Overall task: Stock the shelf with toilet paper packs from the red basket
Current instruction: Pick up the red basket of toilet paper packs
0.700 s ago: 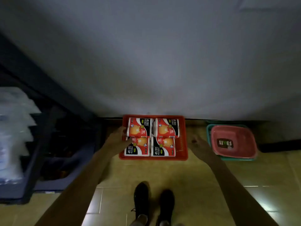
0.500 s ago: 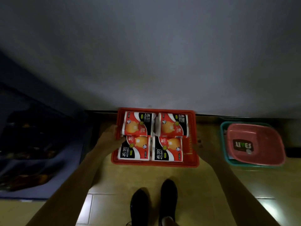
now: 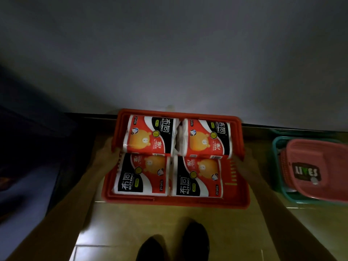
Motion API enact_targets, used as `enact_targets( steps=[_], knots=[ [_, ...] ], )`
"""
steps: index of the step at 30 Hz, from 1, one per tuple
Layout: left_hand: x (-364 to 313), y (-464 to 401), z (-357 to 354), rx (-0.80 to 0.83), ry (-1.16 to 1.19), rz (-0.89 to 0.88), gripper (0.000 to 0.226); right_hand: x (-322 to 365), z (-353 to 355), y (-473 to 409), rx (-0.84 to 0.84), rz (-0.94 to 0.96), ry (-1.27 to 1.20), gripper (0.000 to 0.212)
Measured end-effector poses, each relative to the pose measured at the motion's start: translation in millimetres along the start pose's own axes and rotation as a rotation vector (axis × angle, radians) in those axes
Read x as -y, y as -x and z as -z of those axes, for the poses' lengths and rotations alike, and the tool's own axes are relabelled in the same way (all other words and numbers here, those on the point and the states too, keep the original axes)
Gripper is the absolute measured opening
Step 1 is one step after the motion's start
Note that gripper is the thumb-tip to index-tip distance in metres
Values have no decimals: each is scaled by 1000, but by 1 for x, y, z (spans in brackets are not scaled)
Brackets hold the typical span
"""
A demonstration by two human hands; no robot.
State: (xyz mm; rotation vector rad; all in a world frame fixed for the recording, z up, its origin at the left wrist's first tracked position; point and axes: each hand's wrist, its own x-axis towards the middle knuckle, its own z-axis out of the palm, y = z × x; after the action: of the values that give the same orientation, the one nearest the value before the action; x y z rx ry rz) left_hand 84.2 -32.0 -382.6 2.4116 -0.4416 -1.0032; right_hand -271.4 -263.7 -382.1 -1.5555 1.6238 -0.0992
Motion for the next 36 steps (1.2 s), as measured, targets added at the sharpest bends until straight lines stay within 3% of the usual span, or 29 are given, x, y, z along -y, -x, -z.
enact_targets(
  steps=[20,29,36],
  knots=[
    [3,31,9,26,97,6,43,-7,29,4,93,-105,-126,40],
    [-29,154,78,6,69,19,37,41,115,112,144,-118,-81,42],
    [-77,256,174,-23,94,-7,32,122,202,223,143,-79,-57,27]
  ],
)
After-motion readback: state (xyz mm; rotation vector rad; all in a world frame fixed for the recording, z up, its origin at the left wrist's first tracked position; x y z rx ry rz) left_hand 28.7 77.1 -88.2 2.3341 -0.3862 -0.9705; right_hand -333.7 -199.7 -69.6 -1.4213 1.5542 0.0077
